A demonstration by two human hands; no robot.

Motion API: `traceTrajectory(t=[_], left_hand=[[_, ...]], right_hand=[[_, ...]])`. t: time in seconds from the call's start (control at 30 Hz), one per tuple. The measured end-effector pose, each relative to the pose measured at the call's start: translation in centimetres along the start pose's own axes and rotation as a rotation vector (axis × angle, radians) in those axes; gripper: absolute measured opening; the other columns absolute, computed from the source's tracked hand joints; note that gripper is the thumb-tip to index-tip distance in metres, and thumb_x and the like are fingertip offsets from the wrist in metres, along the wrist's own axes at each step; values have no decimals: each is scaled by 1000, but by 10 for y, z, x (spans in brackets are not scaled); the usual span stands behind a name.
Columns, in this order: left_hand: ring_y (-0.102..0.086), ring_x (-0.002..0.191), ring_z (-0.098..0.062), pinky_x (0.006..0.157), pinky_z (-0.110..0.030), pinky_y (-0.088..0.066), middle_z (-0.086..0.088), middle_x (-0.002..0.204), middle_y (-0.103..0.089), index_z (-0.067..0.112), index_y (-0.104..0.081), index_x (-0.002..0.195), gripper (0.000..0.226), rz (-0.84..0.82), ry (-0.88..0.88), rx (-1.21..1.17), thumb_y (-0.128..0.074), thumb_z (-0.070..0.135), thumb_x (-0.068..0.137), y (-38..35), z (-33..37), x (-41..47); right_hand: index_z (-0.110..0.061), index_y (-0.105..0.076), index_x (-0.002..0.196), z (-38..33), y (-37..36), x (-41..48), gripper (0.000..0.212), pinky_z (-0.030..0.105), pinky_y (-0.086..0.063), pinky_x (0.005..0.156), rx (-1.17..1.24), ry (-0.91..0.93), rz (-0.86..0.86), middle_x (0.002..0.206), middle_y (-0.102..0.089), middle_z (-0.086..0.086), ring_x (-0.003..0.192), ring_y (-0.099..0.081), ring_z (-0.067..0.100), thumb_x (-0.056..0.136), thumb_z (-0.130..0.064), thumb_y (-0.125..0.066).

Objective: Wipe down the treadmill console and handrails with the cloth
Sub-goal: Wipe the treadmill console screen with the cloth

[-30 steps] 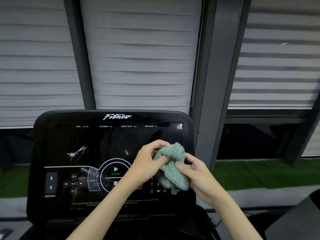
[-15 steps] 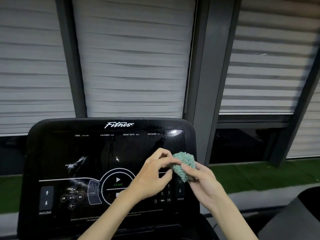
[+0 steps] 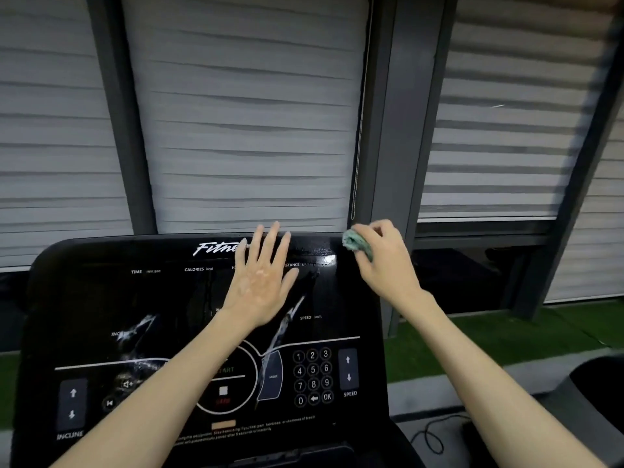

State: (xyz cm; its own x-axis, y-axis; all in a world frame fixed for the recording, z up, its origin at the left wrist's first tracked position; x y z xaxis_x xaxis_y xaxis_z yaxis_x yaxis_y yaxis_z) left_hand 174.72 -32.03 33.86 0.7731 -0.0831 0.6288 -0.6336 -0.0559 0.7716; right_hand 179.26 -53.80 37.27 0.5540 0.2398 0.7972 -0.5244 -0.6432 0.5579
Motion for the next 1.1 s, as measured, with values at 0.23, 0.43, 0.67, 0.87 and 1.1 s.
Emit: traceTrajectory(t=[0.23, 0.43, 0.67, 0.87, 1.1], left_hand=[[-16, 147, -34, 116, -54, -20, -14, 158, -22, 9, -22, 153, 75, -11, -56, 10, -19, 58, 96, -4, -4, -1], [-12, 148, -34, 117, -53, -17, -14, 160, -19, 8, -19, 153, 86, -14, -81, 26, -16, 69, 92, -4, -7, -1], [-20, 145, -35, 116, -51, -21, -14, 157, -27, 9, -25, 152, 61, 84, -50, 90, -21, 42, 101, -7, -7, 0], [-22, 144, -37, 114, -53, -22, -16, 155, -27, 6, -26, 151, 59, 122, -32, 115, -27, 37, 100, -11, -2, -3], [-19, 145, -39, 112, -56, -21, -19, 157, -24, 5, -24, 151, 62, 113, 8, 130, -24, 41, 100, -14, 7, -3]], right_hand=[[-11, -24, 152, 11, -28, -3, 57, 35, -11, 119, -52, 171, -331, 159, -14, 16, 148, -6, 31, 99, -7, -43], [-6, -42, 143, 21, -11, 6, 74, 35, -37, 109, -30, 254, -226, 144, -47, 14, 134, -43, 31, 74, 13, -60], [2, -62, 119, 21, -21, -7, 65, 39, -42, 101, -125, 333, 28, 121, -64, 17, 112, -61, 35, 57, 17, -71], [5, -56, 127, 43, -45, -103, 65, 46, -40, 108, -43, 346, -82, 132, -56, 18, 131, -46, 35, 65, 16, -71], [3, -57, 126, 53, -44, -155, 63, 45, -38, 108, -61, 405, -161, 129, -57, 18, 127, -47, 37, 66, 17, -69]])
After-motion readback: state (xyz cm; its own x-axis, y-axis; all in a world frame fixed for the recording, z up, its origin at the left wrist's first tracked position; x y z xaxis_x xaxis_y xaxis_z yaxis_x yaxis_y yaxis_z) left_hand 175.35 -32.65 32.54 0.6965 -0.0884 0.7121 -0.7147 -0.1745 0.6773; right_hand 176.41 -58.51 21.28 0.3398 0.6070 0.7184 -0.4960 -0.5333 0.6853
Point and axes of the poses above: each hand's wrist, its own x-axis towards the middle knuckle, its own y-axis out of the back of the hand, z = x × y, the point moved 2 cm from there along x, towards the middle knuckle
